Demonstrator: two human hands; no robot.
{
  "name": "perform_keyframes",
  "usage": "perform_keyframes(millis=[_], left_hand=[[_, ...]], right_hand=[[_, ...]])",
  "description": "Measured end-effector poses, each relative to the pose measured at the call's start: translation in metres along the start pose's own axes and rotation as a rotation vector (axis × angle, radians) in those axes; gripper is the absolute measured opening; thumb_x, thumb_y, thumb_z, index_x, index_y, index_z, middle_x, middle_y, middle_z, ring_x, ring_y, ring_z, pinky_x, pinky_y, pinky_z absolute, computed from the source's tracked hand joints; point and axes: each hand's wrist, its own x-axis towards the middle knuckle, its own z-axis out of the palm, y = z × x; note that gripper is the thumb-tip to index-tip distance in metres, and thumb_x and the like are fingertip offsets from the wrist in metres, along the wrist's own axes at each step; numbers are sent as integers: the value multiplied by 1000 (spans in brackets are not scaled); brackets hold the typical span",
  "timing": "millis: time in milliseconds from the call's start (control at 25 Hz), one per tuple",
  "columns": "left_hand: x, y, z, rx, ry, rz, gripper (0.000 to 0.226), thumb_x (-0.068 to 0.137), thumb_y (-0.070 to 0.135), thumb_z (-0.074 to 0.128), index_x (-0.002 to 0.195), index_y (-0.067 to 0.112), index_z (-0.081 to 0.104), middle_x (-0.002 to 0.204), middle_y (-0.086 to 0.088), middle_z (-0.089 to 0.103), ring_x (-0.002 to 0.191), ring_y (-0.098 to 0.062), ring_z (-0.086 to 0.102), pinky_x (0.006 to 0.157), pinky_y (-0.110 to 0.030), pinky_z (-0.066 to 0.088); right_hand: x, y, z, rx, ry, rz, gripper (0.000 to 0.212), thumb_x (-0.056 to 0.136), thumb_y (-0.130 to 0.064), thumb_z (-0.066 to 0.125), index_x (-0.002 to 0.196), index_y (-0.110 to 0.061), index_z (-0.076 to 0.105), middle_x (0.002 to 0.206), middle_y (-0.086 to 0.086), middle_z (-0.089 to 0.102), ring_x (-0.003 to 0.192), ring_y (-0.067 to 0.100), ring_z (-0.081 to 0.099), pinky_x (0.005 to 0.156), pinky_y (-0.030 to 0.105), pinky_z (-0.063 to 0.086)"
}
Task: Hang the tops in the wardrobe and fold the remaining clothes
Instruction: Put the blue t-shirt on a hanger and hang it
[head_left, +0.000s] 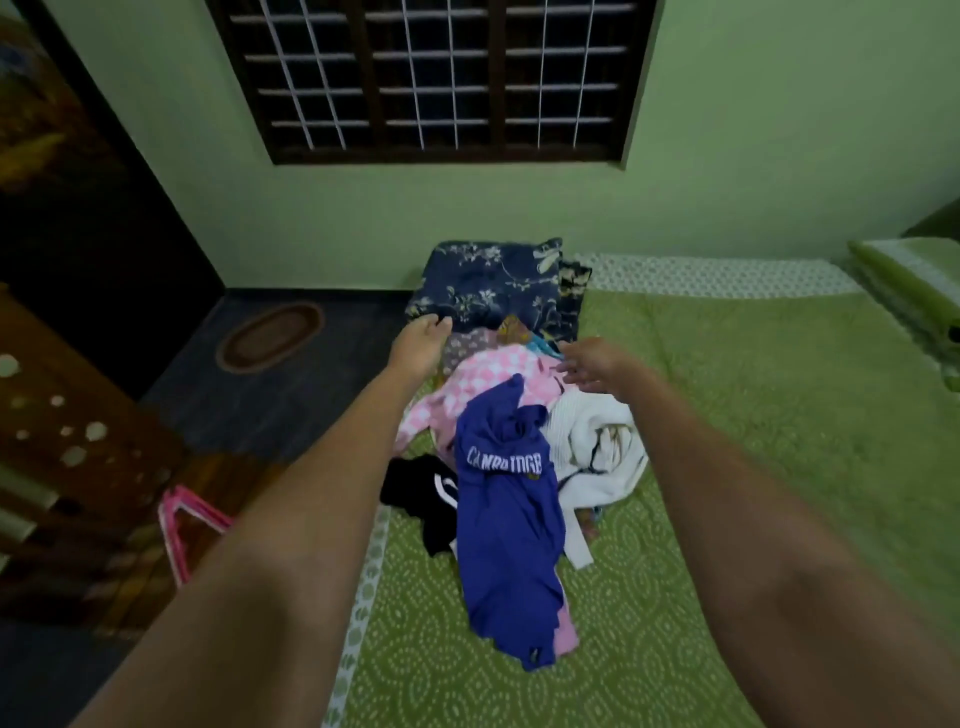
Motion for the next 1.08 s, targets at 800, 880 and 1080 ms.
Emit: perform_keyframes(millis=[800, 880, 1080], left_hand=[[214, -226, 199, 1141, -389, 399, 74, 88, -2, 50, 150, 26, 20, 157, -5, 22, 127, -35, 39, 99, -49, 38], [221, -227, 201, 1202, -427, 434, 60, 87, -1, 52, 141, 19, 36, 143, -9, 41, 118, -35, 49, 92, -47, 41], [209, -228, 172, 1295, -415, 318, 24, 95, 23, 53, 114, 8, 56, 116, -12, 56, 109, -30, 52, 80, -38, 42]], right_hand=[[296, 183, 114, -871, 86, -15, 55, 92, -12, 49, 143, -26, 33, 142, 8, 26, 120, 35, 35, 95, 45, 40], [291, 188, 117, -969, 161, -22, 55, 87, -20, 56, 138, -25, 37, 138, 6, 28, 120, 33, 33, 97, 44, 34], [257, 201, 90, -858, 151, -78, 22, 82, -27, 62, 97, -11, 62, 109, 7, 48, 108, 28, 40, 92, 38, 34]])
